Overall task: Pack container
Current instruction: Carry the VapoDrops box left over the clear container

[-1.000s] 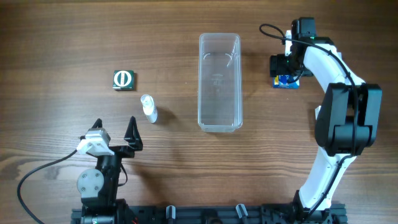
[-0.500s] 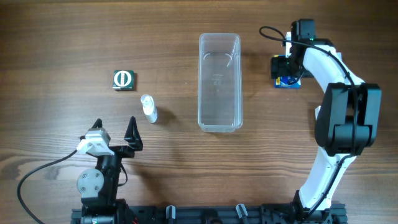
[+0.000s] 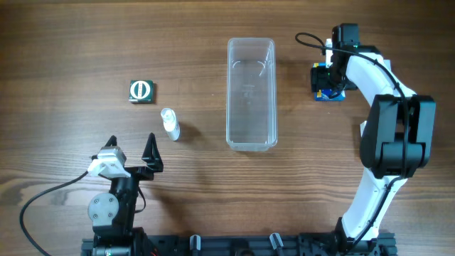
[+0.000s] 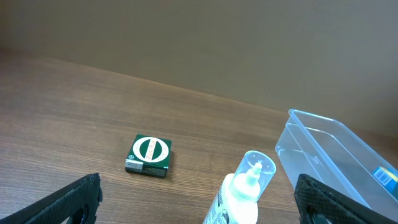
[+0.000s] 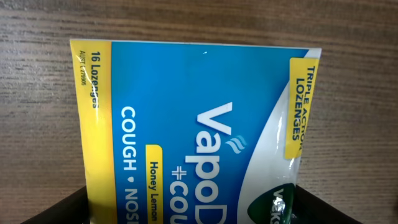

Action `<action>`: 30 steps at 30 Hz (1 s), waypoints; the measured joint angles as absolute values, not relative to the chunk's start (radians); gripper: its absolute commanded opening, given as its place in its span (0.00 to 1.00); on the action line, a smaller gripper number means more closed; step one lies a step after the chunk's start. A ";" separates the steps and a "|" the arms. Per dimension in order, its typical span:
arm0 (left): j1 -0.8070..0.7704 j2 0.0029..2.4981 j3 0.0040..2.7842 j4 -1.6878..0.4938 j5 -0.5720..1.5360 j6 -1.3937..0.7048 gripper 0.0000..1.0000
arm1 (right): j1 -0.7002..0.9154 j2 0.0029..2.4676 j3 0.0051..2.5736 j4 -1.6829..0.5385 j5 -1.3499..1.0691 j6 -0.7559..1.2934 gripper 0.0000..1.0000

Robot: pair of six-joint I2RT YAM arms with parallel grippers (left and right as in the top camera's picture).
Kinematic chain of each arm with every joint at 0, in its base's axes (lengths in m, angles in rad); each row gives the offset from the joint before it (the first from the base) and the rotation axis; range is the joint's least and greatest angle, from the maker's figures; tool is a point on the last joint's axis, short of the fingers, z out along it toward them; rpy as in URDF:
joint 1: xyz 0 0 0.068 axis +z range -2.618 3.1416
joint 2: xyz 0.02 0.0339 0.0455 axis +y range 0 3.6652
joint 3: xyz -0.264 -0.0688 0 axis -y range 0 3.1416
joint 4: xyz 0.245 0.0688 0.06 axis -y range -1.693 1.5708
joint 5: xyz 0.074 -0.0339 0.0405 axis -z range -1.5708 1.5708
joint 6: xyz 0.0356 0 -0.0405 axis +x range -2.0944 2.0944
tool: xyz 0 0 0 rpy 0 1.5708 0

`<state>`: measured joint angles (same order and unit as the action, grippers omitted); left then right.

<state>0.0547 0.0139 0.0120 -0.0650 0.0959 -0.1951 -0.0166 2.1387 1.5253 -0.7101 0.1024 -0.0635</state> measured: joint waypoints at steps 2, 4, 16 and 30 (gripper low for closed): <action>0.055 0.014 0.012 -0.065 0.096 -0.195 1.00 | -0.017 2.127 1.526 -0.728 0.088 -0.051 0.77; 0.055 0.014 0.012 -0.065 0.096 -0.195 1.00 | -0.017 2.093 1.526 -0.747 0.060 -0.045 0.76; 0.055 0.014 0.012 -0.065 0.096 -0.195 1.00 | 0.190 1.525 1.555 -0.973 -0.099 0.114 0.76; 0.055 0.014 0.012 -0.065 0.096 -0.196 1.00 | 0.569 1.718 1.555 -0.822 0.141 0.480 0.76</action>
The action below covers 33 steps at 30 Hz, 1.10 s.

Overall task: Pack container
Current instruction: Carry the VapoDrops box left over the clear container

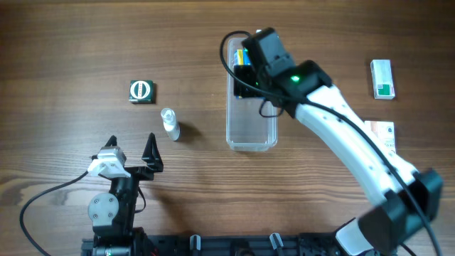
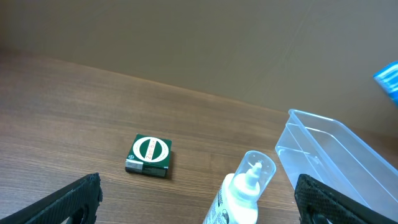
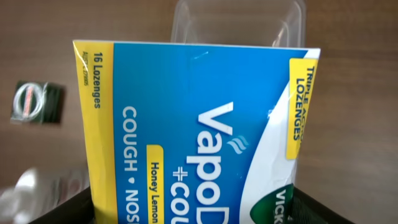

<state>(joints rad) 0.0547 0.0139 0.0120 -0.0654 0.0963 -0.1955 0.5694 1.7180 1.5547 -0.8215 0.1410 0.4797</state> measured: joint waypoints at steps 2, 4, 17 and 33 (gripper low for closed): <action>0.055 0.014 0.012 -0.065 0.096 -0.195 1.00 | 0.566 1.769 1.555 -0.752 0.155 0.494 0.76; 0.055 0.014 0.012 -0.065 0.096 -0.196 1.00 | 0.562 1.809 1.555 -0.703 0.184 0.501 0.77; 0.055 0.014 0.012 -0.065 0.096 -0.195 1.00 | 0.522 1.956 1.555 -0.593 0.267 0.497 0.78; 0.055 0.014 0.012 -0.065 0.096 -0.195 1.00 | 0.522 2.069 1.555 -0.575 0.268 0.493 0.80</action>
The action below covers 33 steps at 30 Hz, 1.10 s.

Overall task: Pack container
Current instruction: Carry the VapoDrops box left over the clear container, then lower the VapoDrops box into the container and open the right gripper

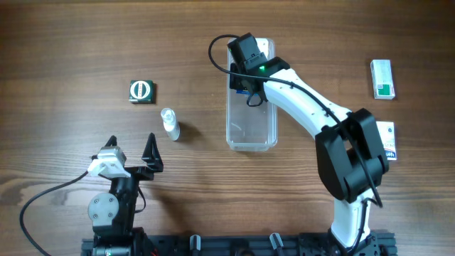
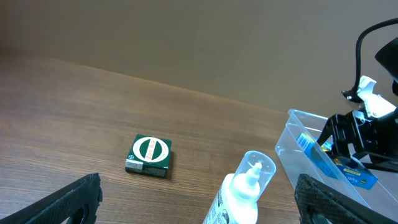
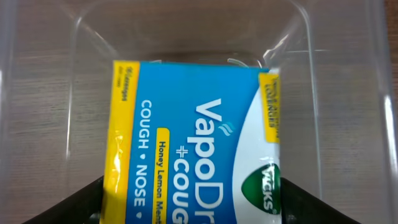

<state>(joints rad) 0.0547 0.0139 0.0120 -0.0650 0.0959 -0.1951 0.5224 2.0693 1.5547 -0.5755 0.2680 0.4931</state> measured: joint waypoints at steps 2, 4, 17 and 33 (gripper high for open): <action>0.055 0.014 0.012 -0.065 0.096 -0.195 1.00 | 0.522 2.072 1.555 -0.558 0.268 0.492 0.80; 0.055 0.014 0.012 -0.065 0.096 -0.195 1.00 | 0.522 2.072 1.555 -0.548 0.268 0.489 0.81; 0.055 0.014 0.012 -0.065 0.096 -0.195 1.00 | 0.523 2.072 1.565 -0.609 0.274 0.437 0.77; 0.055 0.014 0.012 -0.065 0.096 -0.195 1.00 | 0.523 2.005 1.639 -0.950 0.078 0.369 0.04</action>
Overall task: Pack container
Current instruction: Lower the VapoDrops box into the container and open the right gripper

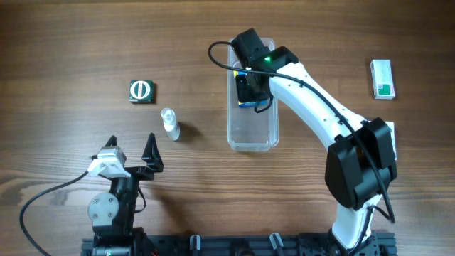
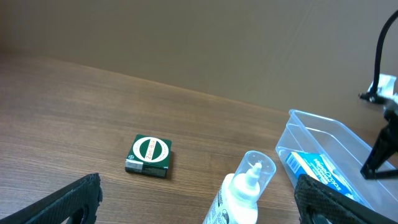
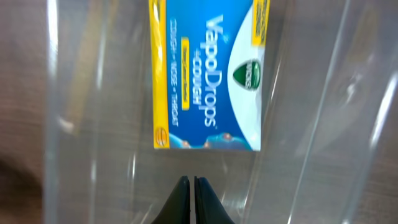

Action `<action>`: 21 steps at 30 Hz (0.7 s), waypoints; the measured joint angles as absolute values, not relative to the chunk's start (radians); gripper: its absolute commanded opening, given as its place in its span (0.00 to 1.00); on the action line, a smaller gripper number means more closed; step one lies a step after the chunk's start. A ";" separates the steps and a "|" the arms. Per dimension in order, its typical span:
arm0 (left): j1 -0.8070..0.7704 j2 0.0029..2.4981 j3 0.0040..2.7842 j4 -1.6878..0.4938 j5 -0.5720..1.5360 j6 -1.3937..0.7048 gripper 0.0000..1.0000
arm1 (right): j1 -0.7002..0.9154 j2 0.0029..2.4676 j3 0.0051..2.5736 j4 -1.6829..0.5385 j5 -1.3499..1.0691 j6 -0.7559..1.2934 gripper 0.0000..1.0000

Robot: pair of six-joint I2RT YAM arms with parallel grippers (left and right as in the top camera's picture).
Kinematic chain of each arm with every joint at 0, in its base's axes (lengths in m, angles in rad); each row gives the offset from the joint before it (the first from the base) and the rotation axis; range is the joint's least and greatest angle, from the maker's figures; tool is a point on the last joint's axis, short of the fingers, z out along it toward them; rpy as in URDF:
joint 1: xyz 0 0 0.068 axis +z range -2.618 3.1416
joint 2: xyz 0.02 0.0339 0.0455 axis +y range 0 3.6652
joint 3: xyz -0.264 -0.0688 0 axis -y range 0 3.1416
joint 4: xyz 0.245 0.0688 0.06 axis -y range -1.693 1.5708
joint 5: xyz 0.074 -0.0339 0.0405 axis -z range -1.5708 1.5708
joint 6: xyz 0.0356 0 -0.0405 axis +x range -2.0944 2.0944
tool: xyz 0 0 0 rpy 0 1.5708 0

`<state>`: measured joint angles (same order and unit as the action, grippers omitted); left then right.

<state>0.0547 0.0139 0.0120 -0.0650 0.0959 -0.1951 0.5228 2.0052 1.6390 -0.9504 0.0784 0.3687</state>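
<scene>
The clear plastic container (image 1: 252,131) stands at the table's middle. A blue and yellow VapoDrops packet (image 3: 208,74) lies flat on its floor, and its blue edge (image 1: 245,104) shows under my right arm. Over the container, my right gripper (image 3: 193,186) is shut with nothing between its fingers and is apart from the packet. On the table left of the container lie a white squeeze bottle (image 1: 169,124) and a green box with a white ring (image 1: 141,91). At the near left, my left gripper (image 1: 131,158) stands open and empty, with the bottle (image 2: 245,186) just ahead of it.
A white and green box (image 1: 382,78) lies at the far right. Another white box (image 1: 388,139) sits below it, partly hidden by my right arm. The right arm reaches across the table from the near right to the container.
The packet was between my right gripper's jaws, low inside the container. Now it lies flat on the container floor, let go, and the gripper has drawn back from it and shut.
My right gripper first held the packet at the table's right side. Then it held it over the container's far end, then low inside the container. Now the packet lies free on the container floor. The left arm, bottle and green box have not moved.
</scene>
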 measured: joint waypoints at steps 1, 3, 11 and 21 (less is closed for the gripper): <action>0.055 0.014 0.012 -0.065 0.096 -0.195 1.00 | 0.523 2.005 1.622 -0.943 0.076 0.369 0.04; 0.055 0.014 0.012 -0.065 0.096 -0.195 1.00 | 0.523 2.005 1.583 -0.923 0.069 0.370 0.04; 0.055 0.014 0.012 -0.065 0.096 -0.196 1.00 | 0.523 2.005 1.465 -0.794 0.060 0.374 0.04; 0.055 0.014 0.012 -0.065 0.096 -0.195 1.00 | 0.523 2.005 1.465 -0.776 0.059 0.381 0.04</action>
<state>0.0547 0.0139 0.0120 -0.0650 0.0959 -0.1951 0.5228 2.0052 1.4647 -0.7757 0.0593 0.3805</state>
